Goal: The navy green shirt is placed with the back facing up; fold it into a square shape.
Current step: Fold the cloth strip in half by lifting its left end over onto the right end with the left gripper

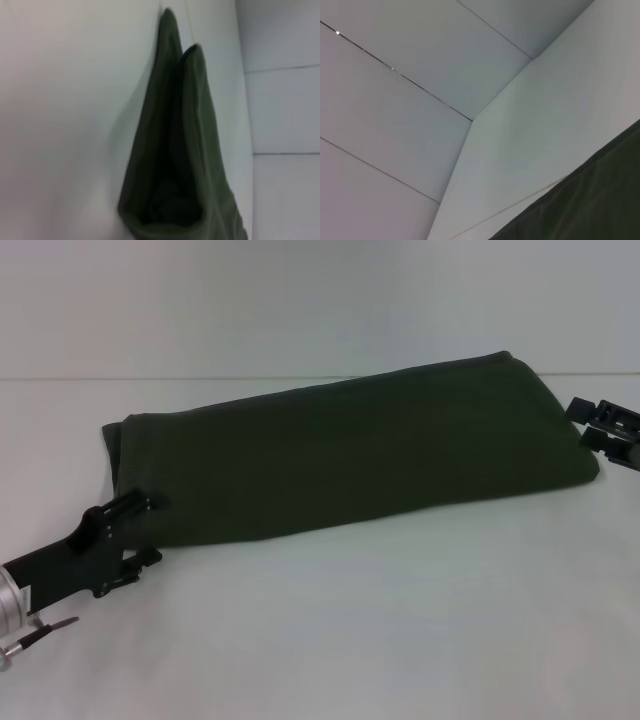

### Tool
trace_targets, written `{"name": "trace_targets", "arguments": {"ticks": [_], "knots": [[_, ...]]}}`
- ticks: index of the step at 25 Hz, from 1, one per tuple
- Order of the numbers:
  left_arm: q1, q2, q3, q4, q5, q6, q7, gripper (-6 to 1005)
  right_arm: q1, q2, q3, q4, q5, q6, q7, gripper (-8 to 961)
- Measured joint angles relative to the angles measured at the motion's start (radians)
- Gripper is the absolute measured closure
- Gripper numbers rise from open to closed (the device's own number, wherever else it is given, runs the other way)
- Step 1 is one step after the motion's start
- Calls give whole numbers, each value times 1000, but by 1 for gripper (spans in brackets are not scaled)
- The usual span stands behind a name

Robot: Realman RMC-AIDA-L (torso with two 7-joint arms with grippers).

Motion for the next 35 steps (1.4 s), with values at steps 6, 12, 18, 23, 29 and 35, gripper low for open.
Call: {"name": "trace_targets", "arguments": {"ticks": [6, 12, 18, 23, 29, 35], "knots": [[-13, 6, 2, -3, 34, -32, -49, 68, -1, 0, 6, 0, -3, 1, 0, 101], [-21, 7, 0, -6, 39, -81, -72, 68, -4, -1, 10, 6, -2, 2, 0, 101], [-47, 8, 1, -14, 32, -142, -81, 67, -5, -4, 11, 12, 0, 2, 0, 101], [-92, 10, -6, -30, -11, -134, 18, 67, -6, -4, 20, 12, 2, 2, 0, 102], [-98, 15, 1, -31, -9, -100, 61, 68, -4, -4, 34, 12, 3, 8, 0, 102], [-89, 15, 1, -29, 75, -134, -7, 68, -4, -4, 34, 12, 3, 15, 0, 102]]}}
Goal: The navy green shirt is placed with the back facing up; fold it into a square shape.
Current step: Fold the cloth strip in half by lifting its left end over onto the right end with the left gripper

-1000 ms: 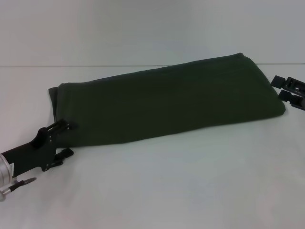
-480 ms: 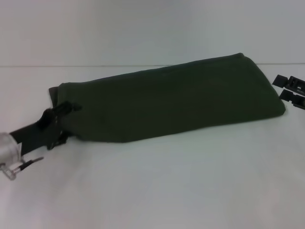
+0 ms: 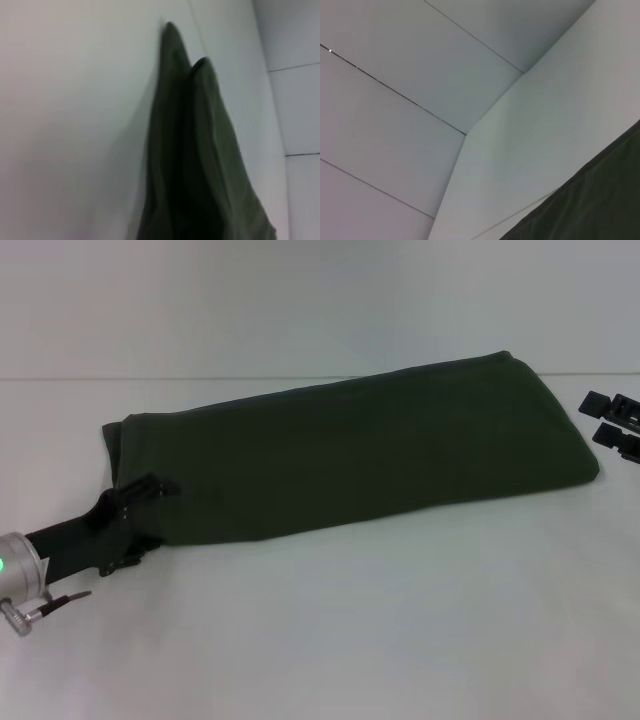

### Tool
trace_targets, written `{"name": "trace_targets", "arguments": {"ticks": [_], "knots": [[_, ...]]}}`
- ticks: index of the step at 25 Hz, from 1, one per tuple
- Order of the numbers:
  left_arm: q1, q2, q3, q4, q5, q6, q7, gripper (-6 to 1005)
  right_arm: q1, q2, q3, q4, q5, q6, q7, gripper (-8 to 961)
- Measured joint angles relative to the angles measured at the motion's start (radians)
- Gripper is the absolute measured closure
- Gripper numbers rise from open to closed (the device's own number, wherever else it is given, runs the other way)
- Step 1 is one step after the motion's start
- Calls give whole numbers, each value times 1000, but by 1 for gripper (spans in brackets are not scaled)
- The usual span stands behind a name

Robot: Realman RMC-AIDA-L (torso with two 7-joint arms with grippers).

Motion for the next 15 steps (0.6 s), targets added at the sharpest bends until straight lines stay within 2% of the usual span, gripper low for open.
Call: {"name": "trace_targets", "arguments": {"ticks": [6, 10, 13, 15], "knots": [[-3, 4, 0, 15, 42, 26, -45, 68, 2, -1, -1, 0, 0, 1, 0, 101], [-18, 4, -5, 14, 38, -25, -52, 69, 4, 0, -1, 0, 0, 1, 1, 101], [-38, -4, -9, 10, 10, -76, -15, 69, 4, 0, 1, 0, 0, 1, 2, 102], [-43, -6, -10, 10, -18, -63, 26, 69, 3, 0, 5, 0, 0, 1, 2, 102]]}}
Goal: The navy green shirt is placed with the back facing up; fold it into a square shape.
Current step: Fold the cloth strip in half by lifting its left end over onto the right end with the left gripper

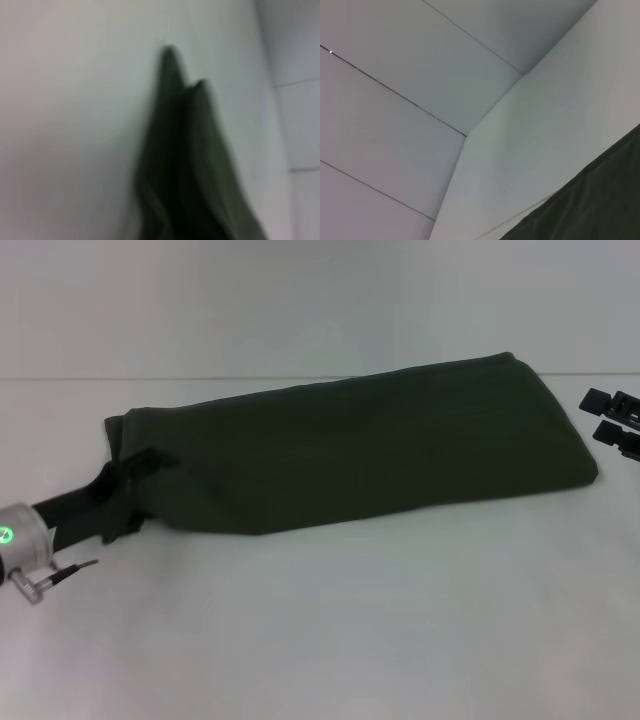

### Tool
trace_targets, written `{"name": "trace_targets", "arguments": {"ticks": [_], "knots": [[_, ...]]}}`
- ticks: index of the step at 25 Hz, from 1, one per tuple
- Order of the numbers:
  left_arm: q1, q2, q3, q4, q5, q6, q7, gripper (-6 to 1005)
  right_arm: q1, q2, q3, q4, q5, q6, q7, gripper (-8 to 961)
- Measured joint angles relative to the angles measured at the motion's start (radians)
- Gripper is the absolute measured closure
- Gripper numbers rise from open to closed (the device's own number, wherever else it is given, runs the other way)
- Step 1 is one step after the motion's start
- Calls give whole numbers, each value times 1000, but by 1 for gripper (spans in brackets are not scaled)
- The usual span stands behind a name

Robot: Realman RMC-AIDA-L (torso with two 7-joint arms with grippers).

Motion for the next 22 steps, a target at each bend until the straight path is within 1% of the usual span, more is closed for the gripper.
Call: {"name": "trace_targets", "arguments": {"ticks": [1, 2, 4, 5, 7, 10, 13, 18, 20, 22], "knots": [[-1, -1, 0, -1, -56, 63, 80, 69, 0, 0, 1, 0, 0, -1, 0, 102], [-1, -1, 0, -1, -56, 63, 80, 68, 0, 0, 3, 0, 0, -2, 0, 102], [11, 2, -1, -1, -110, 144, 141, 67, 0, 0, 5, 0, 0, -3, 1, 102], [19, 4, 0, 0, -118, 154, 141, 67, 0, 0, 6, 0, 0, -3, 1, 102], [29, 4, 7, 0, -100, 132, 104, 70, -2, 1, 7, 0, 0, -2, 0, 101], [23, 5, 25, -5, -12, 46, 31, 76, -2, 1, 8, 0, 0, -1, 0, 101], [14, 11, 36, -5, 41, 28, -14, 81, -3, -1, 9, 0, 0, 0, 1, 101], [4, 15, 38, -3, 54, 34, -35, 90, -4, 0, 11, 1, 0, 1, 1, 101], [-3, 15, 38, -2, 59, 15, -39, 93, -2, 0, 11, 1, 0, 1, 0, 101], [-8, 8, 33, 4, 47, -13, -25, 97, -1, 0, 11, 1, 0, 2, 0, 101]]}}
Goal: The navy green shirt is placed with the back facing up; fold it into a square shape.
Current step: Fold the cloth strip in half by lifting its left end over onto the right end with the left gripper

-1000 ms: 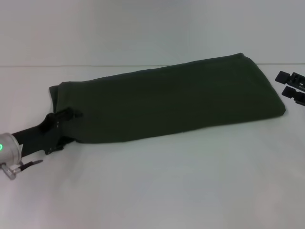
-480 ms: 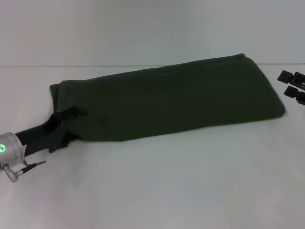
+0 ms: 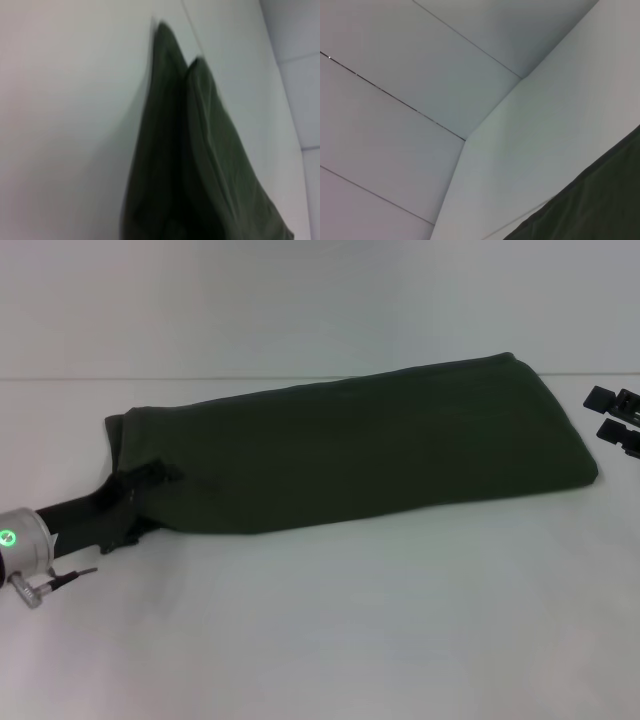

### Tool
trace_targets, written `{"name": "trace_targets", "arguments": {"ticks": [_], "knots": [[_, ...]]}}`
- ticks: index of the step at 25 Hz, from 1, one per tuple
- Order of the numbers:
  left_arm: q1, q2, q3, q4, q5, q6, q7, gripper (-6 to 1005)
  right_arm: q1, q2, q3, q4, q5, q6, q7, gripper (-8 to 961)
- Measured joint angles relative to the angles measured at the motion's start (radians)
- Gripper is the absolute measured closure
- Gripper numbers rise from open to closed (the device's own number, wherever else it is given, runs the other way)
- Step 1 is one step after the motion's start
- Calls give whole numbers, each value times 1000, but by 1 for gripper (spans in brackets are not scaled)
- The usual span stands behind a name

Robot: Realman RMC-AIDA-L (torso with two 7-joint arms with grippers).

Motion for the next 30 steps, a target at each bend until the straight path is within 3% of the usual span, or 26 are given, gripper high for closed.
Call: {"name": "trace_targets", "arguments": {"ticks": [5, 10, 18, 30], "knots": [[3, -22, -5, 0, -124, -13, 137, 105, 0, 1, 0, 0, 0, -1, 3, 102], [7, -18, 1, -14, -136, -29, 135, 114, -3, 3, 9, 3, 0, -1, 5, 102], [-22, -17, 142, -26, -132, -110, 97, 128, 0, -1, 12, 9, 0, -1, 0, 102], [-22, -18, 142, -19, -132, -112, 94, 476, -3, -2, 17, 9, 0, -5, 1, 101]]}}
